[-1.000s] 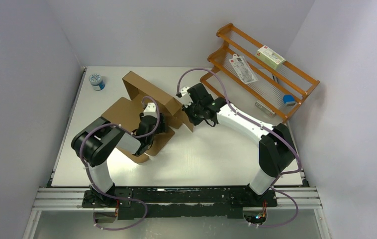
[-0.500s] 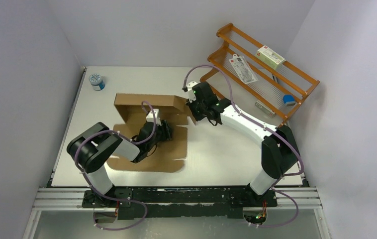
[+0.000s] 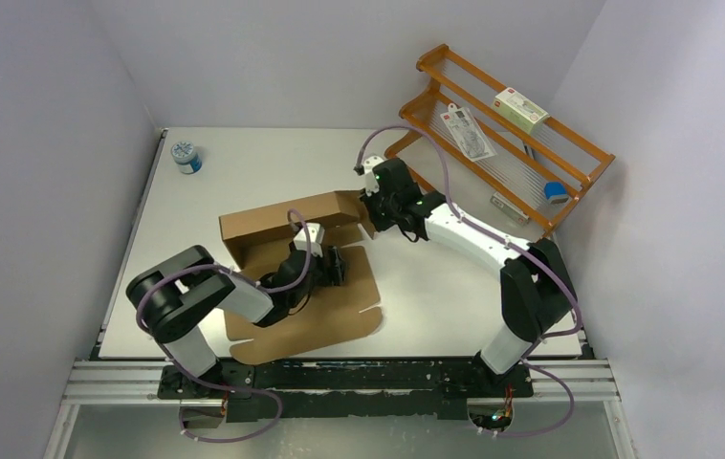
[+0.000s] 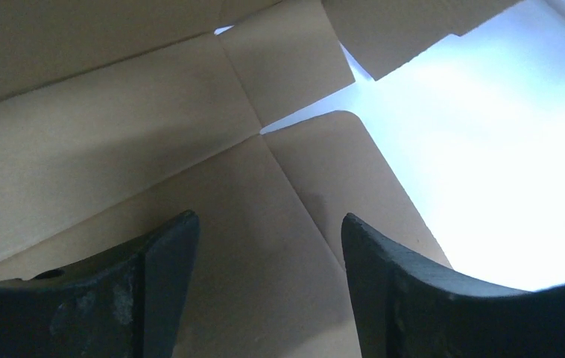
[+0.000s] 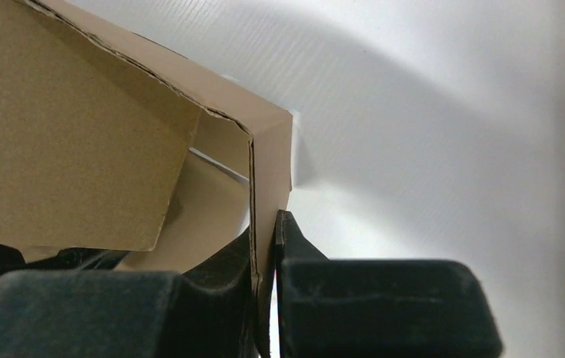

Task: Fold the paper box

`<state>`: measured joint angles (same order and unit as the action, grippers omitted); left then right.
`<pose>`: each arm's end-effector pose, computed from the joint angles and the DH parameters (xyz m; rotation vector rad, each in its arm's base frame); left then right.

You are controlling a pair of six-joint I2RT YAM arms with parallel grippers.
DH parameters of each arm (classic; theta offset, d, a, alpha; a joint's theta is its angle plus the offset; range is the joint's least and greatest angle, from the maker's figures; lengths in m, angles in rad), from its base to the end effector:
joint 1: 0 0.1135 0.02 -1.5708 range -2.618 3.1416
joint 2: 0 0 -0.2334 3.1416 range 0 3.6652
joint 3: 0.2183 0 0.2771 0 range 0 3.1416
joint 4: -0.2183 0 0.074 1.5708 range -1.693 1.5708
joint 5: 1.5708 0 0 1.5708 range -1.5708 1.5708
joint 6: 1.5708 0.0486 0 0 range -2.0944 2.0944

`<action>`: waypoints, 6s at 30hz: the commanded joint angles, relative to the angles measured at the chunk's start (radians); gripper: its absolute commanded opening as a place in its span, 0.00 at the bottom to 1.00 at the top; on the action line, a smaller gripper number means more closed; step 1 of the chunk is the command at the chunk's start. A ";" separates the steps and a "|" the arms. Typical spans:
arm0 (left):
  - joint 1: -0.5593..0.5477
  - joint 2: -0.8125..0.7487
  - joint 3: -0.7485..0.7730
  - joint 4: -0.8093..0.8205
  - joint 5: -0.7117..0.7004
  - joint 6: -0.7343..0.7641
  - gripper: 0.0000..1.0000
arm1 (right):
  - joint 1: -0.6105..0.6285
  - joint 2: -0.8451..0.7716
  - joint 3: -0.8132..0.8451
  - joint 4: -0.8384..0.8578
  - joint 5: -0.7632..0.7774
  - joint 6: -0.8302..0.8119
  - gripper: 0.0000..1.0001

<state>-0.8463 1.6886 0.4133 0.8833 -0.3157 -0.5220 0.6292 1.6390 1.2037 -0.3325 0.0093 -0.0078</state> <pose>0.2066 -0.2107 0.0580 0.1116 1.9865 -0.5921 0.3194 0.2319 0.2015 -0.7339 2.2407 0.2956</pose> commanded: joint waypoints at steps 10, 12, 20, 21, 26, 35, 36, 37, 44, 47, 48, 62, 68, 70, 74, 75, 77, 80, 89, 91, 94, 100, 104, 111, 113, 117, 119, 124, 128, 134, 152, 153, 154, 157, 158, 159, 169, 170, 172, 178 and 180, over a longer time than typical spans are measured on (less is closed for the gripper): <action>-0.216 0.019 -0.032 0.231 -0.490 0.248 0.91 | 0.010 0.054 0.040 -0.049 -0.036 0.034 0.09; -0.219 0.062 -0.003 0.250 -0.518 0.276 0.96 | 0.010 0.054 0.040 -0.051 -0.040 0.034 0.09; -0.217 0.196 0.124 0.283 -0.516 0.368 0.97 | 0.010 0.056 0.047 -0.060 -0.068 0.034 0.09; -0.218 0.208 0.134 0.288 -0.513 0.374 0.98 | 0.010 0.054 0.044 -0.058 -0.076 0.034 0.09; -0.215 0.276 0.220 0.238 -0.519 0.397 0.98 | 0.010 0.052 0.043 -0.063 -0.088 0.030 0.09; -0.166 0.321 0.293 0.060 -0.617 0.295 0.93 | 0.010 0.029 0.040 -0.069 -0.092 0.023 0.09; -0.159 0.320 0.293 0.046 -0.615 0.278 0.90 | 0.010 0.028 0.040 -0.068 -0.093 0.023 0.09; -0.152 0.315 0.291 0.038 -0.612 0.264 0.87 | 0.010 0.028 0.040 -0.068 -0.094 0.024 0.09; -0.114 0.273 0.230 0.086 -0.582 0.196 0.76 | 0.010 0.033 0.038 -0.068 -0.097 0.021 0.09; -0.099 0.257 0.195 0.122 -0.559 0.143 0.71 | 0.010 0.035 0.035 -0.069 -0.101 0.021 0.09; -0.095 0.252 0.182 0.134 -0.550 0.128 0.68 | 0.010 0.034 0.032 -0.066 -0.101 0.022 0.09; 0.040 0.184 0.062 0.309 -0.360 -0.013 0.68 | 0.010 0.027 0.017 -0.062 -0.109 0.016 0.09; 0.087 0.196 0.069 0.264 -0.283 -0.035 0.68 | 0.010 0.023 0.020 -0.058 -0.131 0.017 0.09; 0.100 0.203 0.058 0.266 -0.258 -0.053 0.65 | 0.010 0.016 0.022 -0.055 -0.145 0.017 0.09; 0.112 0.224 0.063 0.233 -0.216 -0.079 0.59 | 0.013 0.001 0.029 -0.045 -0.215 0.035 0.09; 0.112 0.229 0.064 0.226 -0.213 -0.087 0.57 | 0.016 -0.001 0.031 -0.046 -0.233 0.040 0.09; 0.121 0.235 0.066 0.213 -0.207 -0.108 0.54 | 0.018 -0.007 0.033 -0.045 -0.260 0.056 0.09; 0.124 0.238 0.076 0.182 -0.197 -0.121 0.52 | 0.019 -0.016 0.034 -0.036 -0.307 0.092 0.09; 0.124 0.260 0.073 0.209 -0.131 -0.157 0.46 | 0.056 0.034 0.052 0.053 -0.364 0.249 0.11; 0.124 0.263 0.070 0.221 -0.121 -0.165 0.45 | 0.065 0.055 0.065 0.051 -0.341 0.277 0.11; 0.122 0.266 0.065 0.240 -0.105 -0.173 0.44 | 0.082 0.064 0.067 0.057 -0.251 0.320 0.11; 0.108 0.265 0.059 0.271 -0.084 -0.181 0.44 | 0.100 0.057 0.038 0.149 -0.236 0.410 0.13; 0.101 0.227 0.046 0.270 -0.098 -0.175 0.46 | 0.101 0.065 0.055 0.167 -0.218 0.445 0.13; 0.102 0.074 0.006 0.152 -0.139 -0.126 0.53 | 0.100 0.099 0.042 0.178 -0.140 0.442 0.13; 0.104 0.054 -0.011 0.134 -0.139 -0.119 0.53 | 0.099 0.111 0.035 0.184 -0.128 0.447 0.13; 0.119 0.004 -0.062 0.136 -0.101 -0.116 0.53 | 0.100 0.122 0.038 0.173 -0.114 0.431 0.13; 0.119 -0.069 -0.066 0.079 -0.118 -0.086 0.54 | 0.100 0.113 0.040 0.164 -0.102 0.413 0.13; 0.141 -0.256 -0.036 -0.187 -0.258 -0.021 0.56 | 0.100 0.103 0.051 0.151 -0.089 0.374 0.13; 0.246 -0.284 -0.022 -0.280 -0.252 0.004 0.56 | 0.100 0.115 0.059 0.146 -0.109 0.363 0.12; 0.398 -0.176 0.039 -0.369 -0.142 -0.010 0.56 | 0.100 0.107 0.058 0.135 -0.112 0.349 0.12; 0.340 -0.034 -0.003 -0.279 0.323 -0.175 0.44 | 0.097 0.043 0.069 0.139 -0.079 0.380 0.13; 0.315 -0.036 0.001 -0.283 0.318 -0.183 0.44 | 0.094 0.044 0.068 0.134 -0.069 0.380 0.13; 0.290 -0.041 0.004 -0.284 0.318 -0.190 0.44 | 0.090 0.043 0.067 0.131 -0.055 0.382 0.13; 0.232 -0.058 0.011 -0.289 0.318 -0.205 0.45 | 0.072 0.039 0.044 0.145 -0.029 0.396 0.13; 0.217 -0.063 0.013 -0.294 0.318 -0.211 0.45 | 0.065 0.034 0.035 0.156 -0.020 0.403 0.13; 0.207 -0.065 0.012 -0.291 0.318 -0.215 0.46 | 0.057 0.031 0.025 0.161 -0.013 0.405 0.12; 0.156 0.018 -0.003 -0.206 0.288 -0.244 0.44 | 0.010 0.015 -0.035 0.252 -0.151 0.406 0.12; 0.156 0.029 -0.002 -0.205 0.281 -0.240 0.44 | 0.009 0.022 -0.032 0.244 -0.185 0.405 0.12; 0.155 0.042 0.000 -0.200 0.271 -0.236 0.44 | 0.002 0.034 -0.024 0.220 -0.272 0.408 0.12; 0.155 0.021 -0.001 -0.202 0.238 -0.226 0.47 | -0.013 0.092 0.002 0.112 -0.332 0.370 0.11; 0.155 0.008 0.003 -0.211 0.219 -0.217 0.47 | -0.016 0.093 0.000 0.094 -0.366 0.369 0.10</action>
<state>-0.6846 1.6867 0.4423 0.7891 -0.0612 -0.7540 0.6170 1.7039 1.1870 -0.1474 -0.2218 0.3489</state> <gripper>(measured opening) 0.465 0.112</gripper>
